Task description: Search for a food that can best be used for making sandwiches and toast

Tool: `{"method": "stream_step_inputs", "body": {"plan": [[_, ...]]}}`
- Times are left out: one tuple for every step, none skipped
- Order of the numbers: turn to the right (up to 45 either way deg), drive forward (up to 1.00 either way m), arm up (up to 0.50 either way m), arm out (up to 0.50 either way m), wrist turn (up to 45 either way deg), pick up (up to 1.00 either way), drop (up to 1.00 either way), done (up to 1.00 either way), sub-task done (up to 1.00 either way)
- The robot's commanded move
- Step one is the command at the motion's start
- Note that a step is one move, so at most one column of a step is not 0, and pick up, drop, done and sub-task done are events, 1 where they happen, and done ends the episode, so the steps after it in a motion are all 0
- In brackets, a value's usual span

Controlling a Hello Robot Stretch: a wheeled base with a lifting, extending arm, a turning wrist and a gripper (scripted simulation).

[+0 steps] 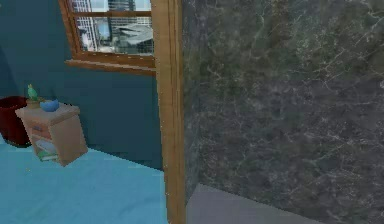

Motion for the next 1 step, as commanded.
{"method": "stream_step_inputs", "body": {"plan": [[-3.0, 0.0, 0.0, 0.0, 0.0, 0.0, 0.0, 0.0, 0.0]]}}
